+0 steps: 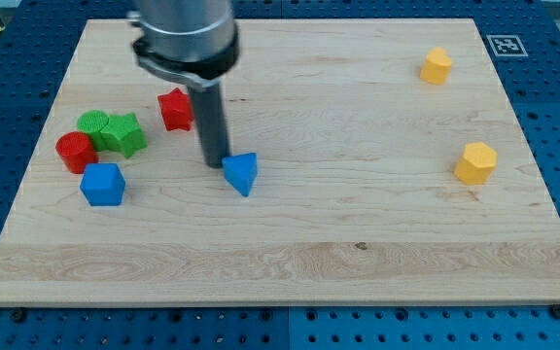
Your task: Slide the red star close to the group of blocks
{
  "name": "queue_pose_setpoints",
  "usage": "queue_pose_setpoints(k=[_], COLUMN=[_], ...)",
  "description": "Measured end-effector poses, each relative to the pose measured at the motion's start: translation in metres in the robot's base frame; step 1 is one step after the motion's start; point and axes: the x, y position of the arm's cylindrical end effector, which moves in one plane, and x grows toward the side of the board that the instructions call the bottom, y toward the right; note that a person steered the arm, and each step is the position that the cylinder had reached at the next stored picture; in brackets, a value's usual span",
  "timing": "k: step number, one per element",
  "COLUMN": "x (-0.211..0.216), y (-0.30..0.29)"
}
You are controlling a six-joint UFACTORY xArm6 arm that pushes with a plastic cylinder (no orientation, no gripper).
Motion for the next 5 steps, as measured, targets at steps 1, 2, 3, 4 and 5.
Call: queue_pose_setpoints(k=[1, 2, 3, 4, 5], x=[-0.007, -0.021, -0.044, -0.061, -0.063], y=[0.022, 0.021, 0.018, 0.011, -0.015])
